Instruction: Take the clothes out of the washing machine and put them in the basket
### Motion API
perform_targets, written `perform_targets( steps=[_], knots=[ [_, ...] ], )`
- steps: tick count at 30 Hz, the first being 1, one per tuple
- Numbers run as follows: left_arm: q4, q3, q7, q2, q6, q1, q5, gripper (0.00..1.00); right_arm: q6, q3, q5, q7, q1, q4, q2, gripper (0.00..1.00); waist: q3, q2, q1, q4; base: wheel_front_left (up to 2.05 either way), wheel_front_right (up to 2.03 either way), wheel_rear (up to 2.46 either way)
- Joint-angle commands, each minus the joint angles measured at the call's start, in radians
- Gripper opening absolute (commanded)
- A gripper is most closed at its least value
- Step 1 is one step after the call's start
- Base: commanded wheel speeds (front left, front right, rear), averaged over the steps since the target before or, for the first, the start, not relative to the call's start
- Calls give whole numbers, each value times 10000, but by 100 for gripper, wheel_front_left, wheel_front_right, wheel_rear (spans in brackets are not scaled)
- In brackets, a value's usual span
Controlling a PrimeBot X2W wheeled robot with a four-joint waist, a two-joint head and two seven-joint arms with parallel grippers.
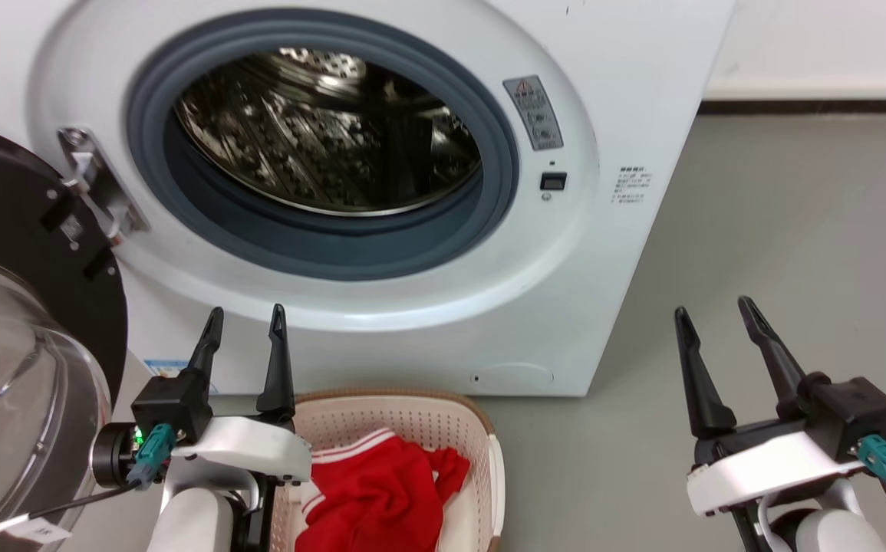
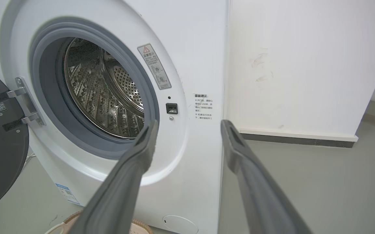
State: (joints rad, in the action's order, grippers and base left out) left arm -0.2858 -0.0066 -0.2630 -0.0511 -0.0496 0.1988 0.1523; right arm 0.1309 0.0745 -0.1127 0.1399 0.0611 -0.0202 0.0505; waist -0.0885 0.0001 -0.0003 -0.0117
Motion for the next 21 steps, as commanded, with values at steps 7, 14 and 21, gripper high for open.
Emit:
perform_targets(
  steps=[7,14,21],
  knots=[
    [1048,-50,-25,10,-16,-780,-118,100,-3,-367,128,-223,-741,-121,-7,100,813,-1,3,9,0,0,0],
    [1309,-77,-25,-20,-5,-1459,-76,100,-3,-668,58,-402,-1438,-180,-7,100,1083,-1,3,-34,0,0,0],
    [1275,-169,-20,-54,59,-1758,-49,100,-3,-687,142,-497,-1619,-318,-7,100,1151,-1,3,-104,0,0,0]
  ],
)
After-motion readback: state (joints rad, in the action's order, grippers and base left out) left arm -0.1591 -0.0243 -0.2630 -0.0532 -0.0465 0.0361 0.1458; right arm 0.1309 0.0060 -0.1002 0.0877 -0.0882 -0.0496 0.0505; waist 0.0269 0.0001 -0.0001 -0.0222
